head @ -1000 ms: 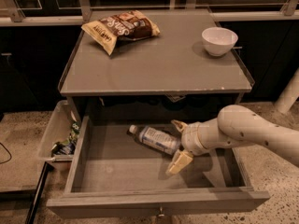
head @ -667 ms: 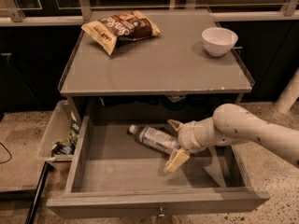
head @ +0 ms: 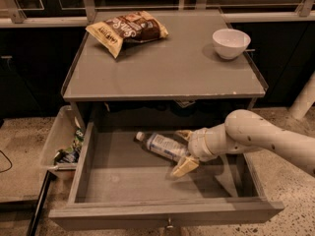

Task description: Pick blue plastic bottle from top drawer and place on counter

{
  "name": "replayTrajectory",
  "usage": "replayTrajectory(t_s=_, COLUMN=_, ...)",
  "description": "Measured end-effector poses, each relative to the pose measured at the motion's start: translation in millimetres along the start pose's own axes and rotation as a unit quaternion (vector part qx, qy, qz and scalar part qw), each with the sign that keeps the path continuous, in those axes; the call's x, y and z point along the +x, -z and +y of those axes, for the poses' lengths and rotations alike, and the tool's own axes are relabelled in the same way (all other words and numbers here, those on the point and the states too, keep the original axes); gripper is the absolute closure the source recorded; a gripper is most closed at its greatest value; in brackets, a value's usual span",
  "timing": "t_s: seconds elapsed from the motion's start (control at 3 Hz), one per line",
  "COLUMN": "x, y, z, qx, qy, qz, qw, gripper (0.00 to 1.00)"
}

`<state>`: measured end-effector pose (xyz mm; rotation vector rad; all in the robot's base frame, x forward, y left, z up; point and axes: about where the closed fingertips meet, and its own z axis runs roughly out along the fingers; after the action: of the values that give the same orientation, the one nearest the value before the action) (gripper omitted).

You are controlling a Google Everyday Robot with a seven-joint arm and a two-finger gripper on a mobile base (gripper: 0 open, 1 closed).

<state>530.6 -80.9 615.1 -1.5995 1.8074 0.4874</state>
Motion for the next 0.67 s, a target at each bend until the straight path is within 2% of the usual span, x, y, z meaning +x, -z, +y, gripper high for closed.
replayTrajectory(t_s=0.67, x=0.0, y=0.0, z=0.0, qx=0.000, qy=0.000, qz=0.000, qw=1.0000, gripper=0.64)
